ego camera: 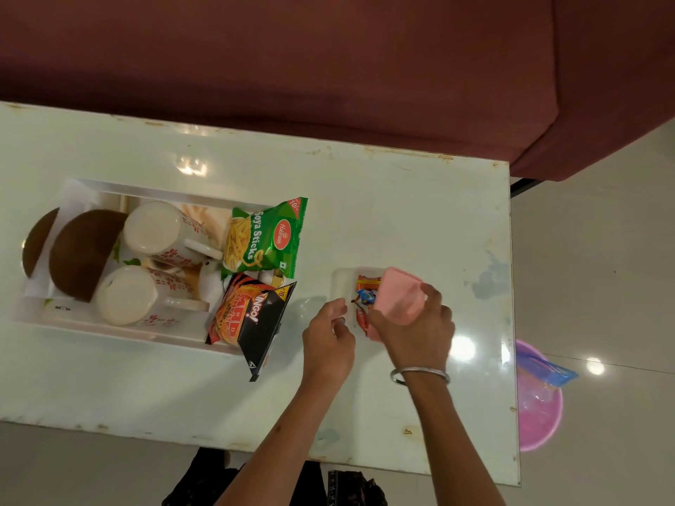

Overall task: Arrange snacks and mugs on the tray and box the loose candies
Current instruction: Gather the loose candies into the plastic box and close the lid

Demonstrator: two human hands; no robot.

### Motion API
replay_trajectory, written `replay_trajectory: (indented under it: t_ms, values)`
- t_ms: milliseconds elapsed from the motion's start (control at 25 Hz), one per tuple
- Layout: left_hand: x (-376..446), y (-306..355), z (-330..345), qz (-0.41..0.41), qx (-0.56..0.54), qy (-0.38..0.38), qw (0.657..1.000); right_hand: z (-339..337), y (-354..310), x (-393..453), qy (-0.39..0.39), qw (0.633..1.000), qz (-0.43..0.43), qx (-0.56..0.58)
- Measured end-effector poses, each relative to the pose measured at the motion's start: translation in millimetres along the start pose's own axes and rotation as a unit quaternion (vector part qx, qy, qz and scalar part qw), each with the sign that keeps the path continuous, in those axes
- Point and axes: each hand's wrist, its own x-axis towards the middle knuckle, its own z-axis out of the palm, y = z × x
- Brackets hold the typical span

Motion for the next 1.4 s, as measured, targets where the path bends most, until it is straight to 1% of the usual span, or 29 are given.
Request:
replay_trajectory:
  t_ms: [120,400,560,680,760,880,1000,1160,1280,1400]
  values:
    - [2.7,-1.6,-2.7,-0.007,-0.006,-0.011,1.0,12.6,-10.4,-8.0,-0.012,0.998,-0.023,-0.057]
    - [4.3,-0.7,-5.9,0.007,-0.006,-0.033,0.999,28.1,-21.3,-8.4,0.01,0.99,-0.063,-0.122]
    - [4.1,1.1,-8.2,0.003,-0.009,-0.05,0.999,29.7,-19.2,-9.3,0.005,0.986,-0.07,-0.154]
    - [3.7,7.0,-10.6,-0.009,0.015,-0.074,0.997,19.2,-17.2,-6.6,-0.053,0.989,-0.056,-0.127]
    - [6.2,13.0,-13.3,0.023,0.084,-0.092,0.992,5.4,-14.9,0.6,-0.096,0.99,-0.045,-0.09]
    - [13.0,26.5,-16.5,0.079,0.23,-0.126,0.962,-17.0,-16.2,15.4,-0.172,0.981,-0.033,-0.081]
    - [21.4,38.1,-15.9,0.075,0.303,-0.171,0.934,-25.1,-21.9,26.3,-0.244,0.958,-0.052,-0.143]
    - [27.7,42.0,-18.3,0.059,0.327,-0.199,0.922,-25.8,-26.9,32.7,-0.272,0.945,-0.048,-0.177]
    - [28.2,40.8,-19.0,0.056,0.322,-0.197,0.924,-25.0,-26.6,34.0,-0.283,0.935,-0.056,-0.206]
    - [30.0,39.2,-17.1,0.053,0.316,-0.195,0.927,-24.7,-25.1,33.3,-0.285,0.935,-0.062,-0.199]
